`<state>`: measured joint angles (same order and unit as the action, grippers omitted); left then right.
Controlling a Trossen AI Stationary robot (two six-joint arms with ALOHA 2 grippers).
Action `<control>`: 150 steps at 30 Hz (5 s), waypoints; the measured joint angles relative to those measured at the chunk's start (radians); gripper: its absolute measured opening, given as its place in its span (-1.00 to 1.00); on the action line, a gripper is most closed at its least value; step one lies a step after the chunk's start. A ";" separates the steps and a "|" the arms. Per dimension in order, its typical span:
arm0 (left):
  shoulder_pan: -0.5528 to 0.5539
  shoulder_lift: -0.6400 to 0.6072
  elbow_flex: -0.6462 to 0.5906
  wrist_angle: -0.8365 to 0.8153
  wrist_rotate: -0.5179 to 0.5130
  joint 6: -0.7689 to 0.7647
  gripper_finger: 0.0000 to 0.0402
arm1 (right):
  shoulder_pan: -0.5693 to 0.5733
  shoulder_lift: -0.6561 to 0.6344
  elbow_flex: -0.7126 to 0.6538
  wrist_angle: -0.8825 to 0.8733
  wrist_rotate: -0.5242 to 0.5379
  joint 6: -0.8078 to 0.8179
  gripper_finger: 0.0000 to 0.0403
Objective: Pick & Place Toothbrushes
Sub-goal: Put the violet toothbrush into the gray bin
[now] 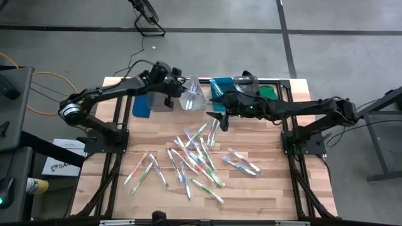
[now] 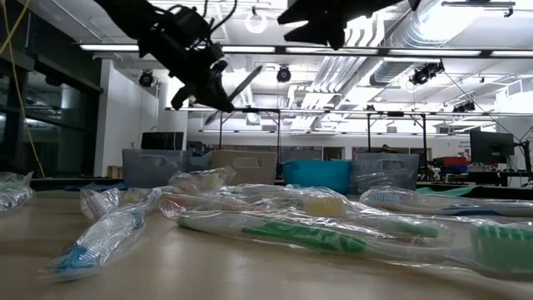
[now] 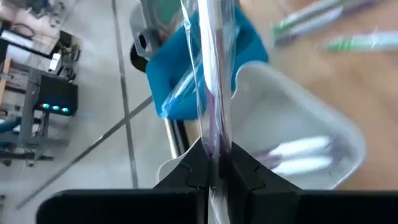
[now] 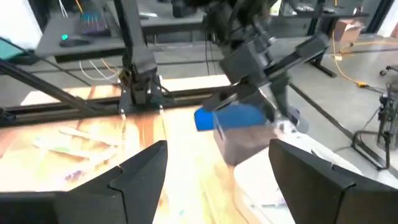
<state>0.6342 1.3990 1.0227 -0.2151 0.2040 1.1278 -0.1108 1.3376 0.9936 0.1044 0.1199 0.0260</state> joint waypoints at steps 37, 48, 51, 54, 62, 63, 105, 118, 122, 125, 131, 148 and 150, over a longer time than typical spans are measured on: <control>0.044 0.351 0.297 -0.278 -0.120 0.277 -0.93 | 0.046 -0.177 -0.003 -0.637 0.301 0.308 0.32; 0.040 0.358 0.296 -0.281 -0.113 0.346 -0.93 | 0.055 -0.177 -0.063 -0.611 0.297 0.344 0.32; 0.040 0.358 0.296 -0.269 -0.118 0.385 -0.93 | 0.069 -0.177 -0.073 -0.590 0.298 0.344 0.32; 0.040 0.358 0.296 -0.251 -0.118 0.396 -0.93 | 0.081 -0.177 -0.078 -0.585 0.300 0.341 0.32; 0.040 0.410 0.295 -0.251 -0.180 0.420 -0.93 | 0.087 -0.177 -0.078 -0.570 0.327 0.318 0.32; 0.040 0.417 0.295 -0.242 -0.192 0.420 -0.93 | 0.087 -0.177 -0.078 -0.568 0.327 0.318 0.32; 0.033 0.188 0.279 -0.330 0.037 0.042 -0.51 | 0.233 -0.176 -0.078 -0.882 0.105 0.625 0.32; -0.135 0.014 -0.038 0.078 -0.007 -0.075 -0.52 | 0.487 0.019 -0.078 -0.927 0.081 0.823 0.32; -0.173 -0.002 -0.110 0.181 -0.014 -0.091 -0.52 | 0.519 0.096 -0.078 -0.927 0.059 0.928 0.32; -0.189 -0.005 -0.162 0.263 -0.011 -0.113 -0.52 | 0.530 0.146 -0.078 -0.916 0.018 1.002 0.32; -0.189 -0.005 -0.220 0.348 -0.004 -0.128 -0.52 | 0.534 0.243 -0.077 -0.893 -0.050 1.115 0.32; -0.190 -0.012 -0.220 0.339 0.050 -0.124 -0.52 | 0.431 0.328 -0.077 -0.851 -0.174 1.090 0.18; -0.190 -0.012 -0.220 0.338 0.050 -0.124 -0.52 | 0.425 0.325 -0.077 -0.855 -0.199 1.081 0.16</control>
<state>0.4446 1.3872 0.8028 0.1226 0.2539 1.0042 0.3147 1.6628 0.9165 -0.7508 -0.0796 1.1067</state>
